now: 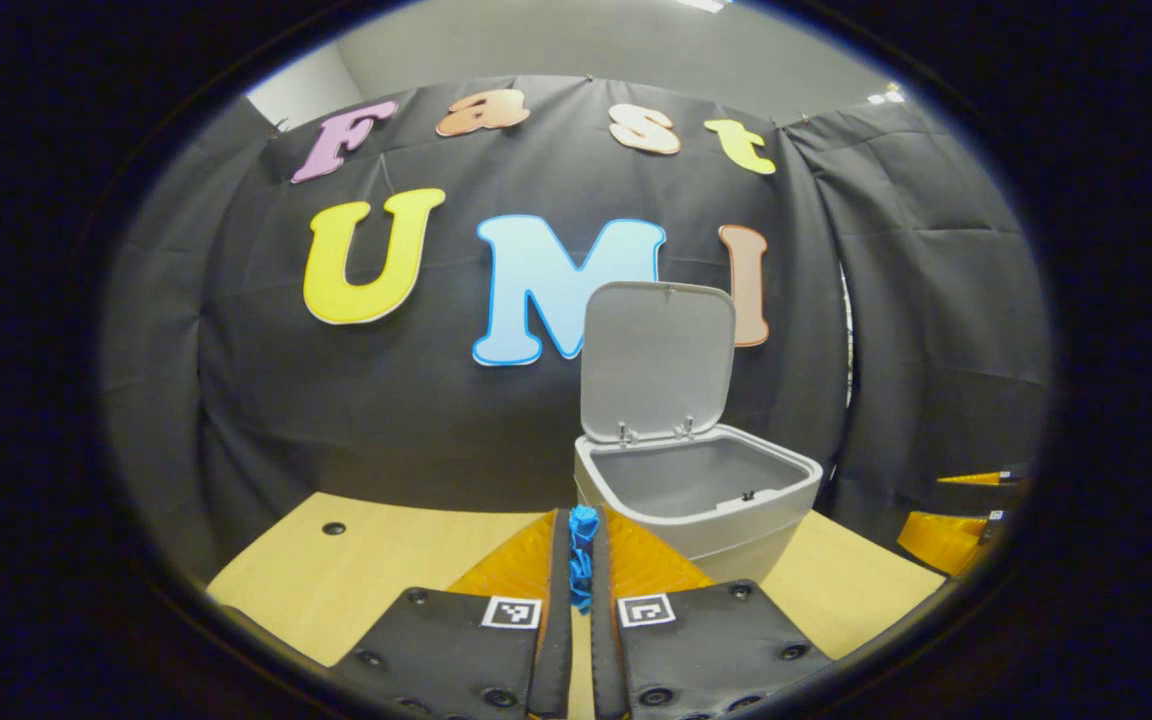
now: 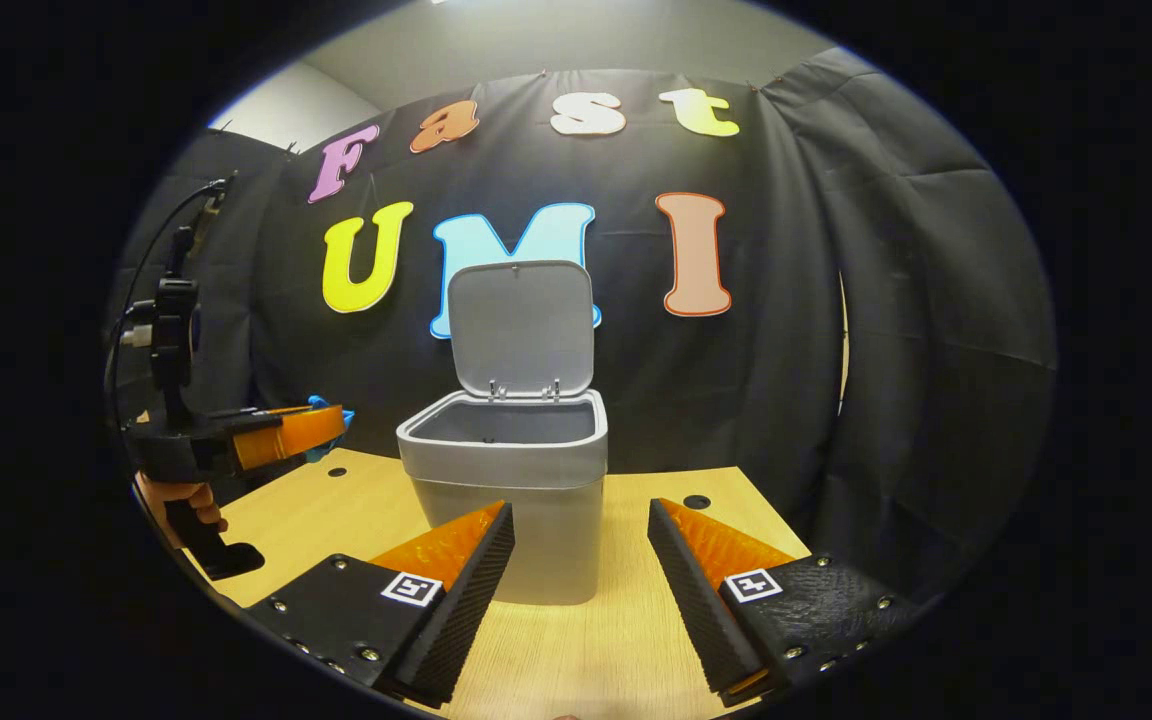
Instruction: Press the lid of the desktop garbage bin to open it, pick up the crumpled paper on the desktop and throw it into the bin, then pick up the pop can on the desktop and drop it into the bin, and finally close the garbage bin lid.
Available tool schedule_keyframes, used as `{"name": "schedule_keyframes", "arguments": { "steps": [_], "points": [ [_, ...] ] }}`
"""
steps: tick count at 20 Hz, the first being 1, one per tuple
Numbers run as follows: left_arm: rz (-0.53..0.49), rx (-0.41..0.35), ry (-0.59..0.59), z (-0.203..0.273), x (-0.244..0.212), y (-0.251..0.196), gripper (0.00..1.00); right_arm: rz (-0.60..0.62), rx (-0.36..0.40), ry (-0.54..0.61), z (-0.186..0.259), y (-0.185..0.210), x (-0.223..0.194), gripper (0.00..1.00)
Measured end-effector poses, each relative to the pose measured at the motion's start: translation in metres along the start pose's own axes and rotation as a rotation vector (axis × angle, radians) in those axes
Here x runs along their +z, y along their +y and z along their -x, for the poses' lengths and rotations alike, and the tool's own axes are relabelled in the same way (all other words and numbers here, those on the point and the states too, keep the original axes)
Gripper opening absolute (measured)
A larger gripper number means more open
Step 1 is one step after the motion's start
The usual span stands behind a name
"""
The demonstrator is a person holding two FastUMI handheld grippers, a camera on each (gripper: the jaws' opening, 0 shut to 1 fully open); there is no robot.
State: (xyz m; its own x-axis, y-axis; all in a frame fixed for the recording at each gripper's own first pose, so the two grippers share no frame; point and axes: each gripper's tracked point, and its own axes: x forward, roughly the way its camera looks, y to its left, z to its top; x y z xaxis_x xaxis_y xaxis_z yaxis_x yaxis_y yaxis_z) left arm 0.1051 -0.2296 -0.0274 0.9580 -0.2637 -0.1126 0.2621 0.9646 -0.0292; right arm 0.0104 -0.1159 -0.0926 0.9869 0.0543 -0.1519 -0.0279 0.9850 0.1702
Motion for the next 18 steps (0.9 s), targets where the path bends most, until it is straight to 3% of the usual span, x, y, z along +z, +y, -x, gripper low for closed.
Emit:
{"name": "schedule_keyframes", "arguments": {
  "steps": [5, 11, 15, 18],
  "points": [
    [-0.012, -0.048, -0.04, -0.035, 0.018, -0.024, 0.16, 0.006, -0.018, 0.006, -0.002, -0.004, -0.004, 0.87],
    [-0.051, -0.138, -0.044, -0.072, 0.018, -0.052, 0.16, -0.015, -0.109, 0.019, 0.003, -0.012, -0.003, 0.87],
    [-0.033, -0.196, -0.015, -0.09, 0.005, -0.066, 0.24, -0.005, -0.168, 0.031, 0.008, -0.015, -0.004, 0.88],
    [-0.038, -0.21, -0.001, -0.101, -0.004, -0.065, 0.43, -0.012, -0.2, 0.046, 0.015, -0.013, -0.008, 0.87]
  ]
}}
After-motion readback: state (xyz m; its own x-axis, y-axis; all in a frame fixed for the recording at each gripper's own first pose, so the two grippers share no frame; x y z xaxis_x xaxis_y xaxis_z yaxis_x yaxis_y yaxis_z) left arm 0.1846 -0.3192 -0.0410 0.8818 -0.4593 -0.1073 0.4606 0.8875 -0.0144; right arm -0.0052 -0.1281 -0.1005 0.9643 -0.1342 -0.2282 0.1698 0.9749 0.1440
